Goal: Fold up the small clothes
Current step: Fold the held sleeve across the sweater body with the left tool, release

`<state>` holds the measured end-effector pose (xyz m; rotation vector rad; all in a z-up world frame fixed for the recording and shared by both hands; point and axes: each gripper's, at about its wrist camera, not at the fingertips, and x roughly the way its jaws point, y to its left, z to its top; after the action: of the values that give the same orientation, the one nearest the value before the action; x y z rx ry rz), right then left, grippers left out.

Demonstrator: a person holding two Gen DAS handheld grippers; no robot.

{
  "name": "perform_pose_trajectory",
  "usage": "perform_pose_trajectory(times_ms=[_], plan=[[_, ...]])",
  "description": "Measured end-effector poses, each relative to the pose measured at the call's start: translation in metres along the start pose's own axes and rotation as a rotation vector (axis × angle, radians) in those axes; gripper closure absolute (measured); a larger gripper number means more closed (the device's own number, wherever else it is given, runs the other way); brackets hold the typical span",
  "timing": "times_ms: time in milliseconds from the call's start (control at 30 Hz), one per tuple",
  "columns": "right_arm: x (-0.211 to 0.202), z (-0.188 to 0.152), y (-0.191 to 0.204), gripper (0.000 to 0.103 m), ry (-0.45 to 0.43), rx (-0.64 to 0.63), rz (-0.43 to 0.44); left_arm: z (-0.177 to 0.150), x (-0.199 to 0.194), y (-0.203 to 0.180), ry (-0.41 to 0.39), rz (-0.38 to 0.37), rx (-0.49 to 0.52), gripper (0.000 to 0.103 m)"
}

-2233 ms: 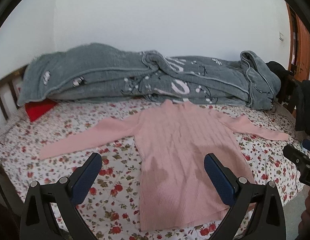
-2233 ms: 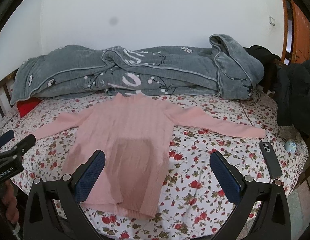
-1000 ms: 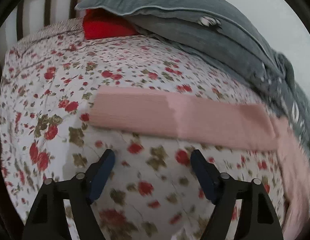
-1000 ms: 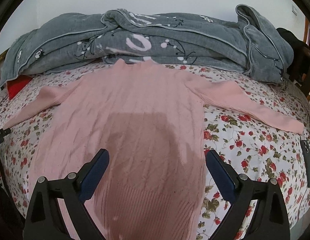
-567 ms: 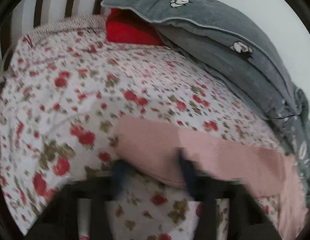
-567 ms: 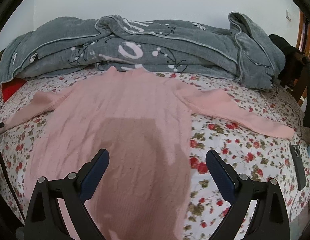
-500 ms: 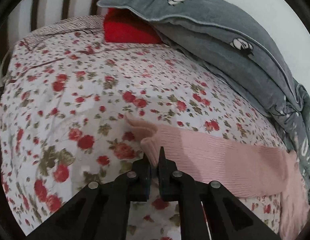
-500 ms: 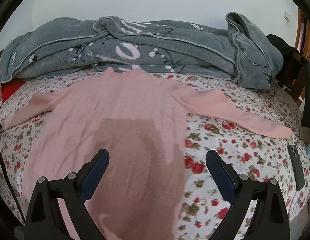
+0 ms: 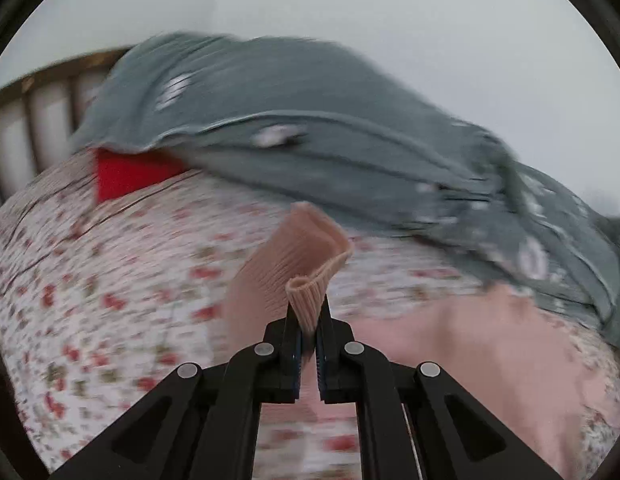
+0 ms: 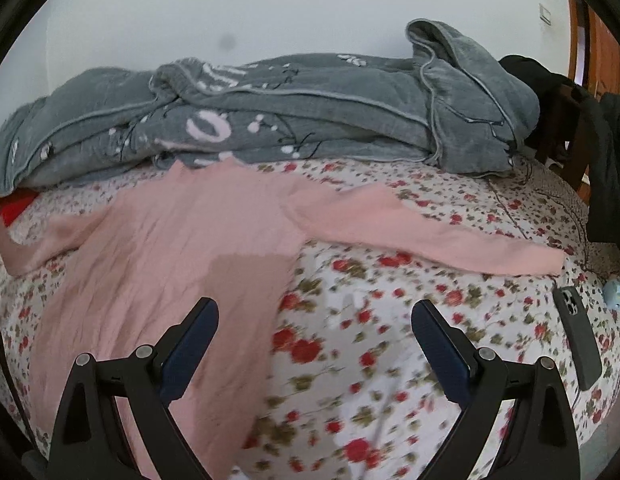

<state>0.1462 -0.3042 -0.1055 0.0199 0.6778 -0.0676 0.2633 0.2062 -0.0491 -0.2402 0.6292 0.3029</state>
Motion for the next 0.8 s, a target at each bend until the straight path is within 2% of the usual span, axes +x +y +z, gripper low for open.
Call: perform_pose_trajectory(times_ms=[100, 233, 467, 600, 667, 800], plan=[[-0.002, 0.011, -0.021, 0.007, -0.038, 0.008, -0.003, 0.005, -0.009, -0.068, -0.029, -0.048, 0.083, 0.097], [0.002, 0.018, -0.056, 0.007, -0.074, 0.038, -0.027, -0.001, -0.015, -0.156, -0.026, -0.134, 0.171, 0.097], [0.031, -0.005, -0.129, 0.007, -0.060, 0.200, -0.020, -0.045, -0.007, -0.301, 0.032, -0.272, 0.317, 0.097], [0.044, -0.018, -0.152, 0.007, -0.025, 0.285, 0.020, -0.081, 0.005, -0.362, 0.084, -0.320, 0.396, 0.097], [0.045, -0.021, -0.151, 0.007, -0.025, 0.260, 0.006, -0.104, 0.014, -0.385, 0.123, -0.341, 0.427, 0.097], [0.048, -0.027, -0.146, 0.007, -0.020, 0.204, -0.018, -0.136, 0.029, -0.402, 0.196, -0.366, 0.421, 0.097]])
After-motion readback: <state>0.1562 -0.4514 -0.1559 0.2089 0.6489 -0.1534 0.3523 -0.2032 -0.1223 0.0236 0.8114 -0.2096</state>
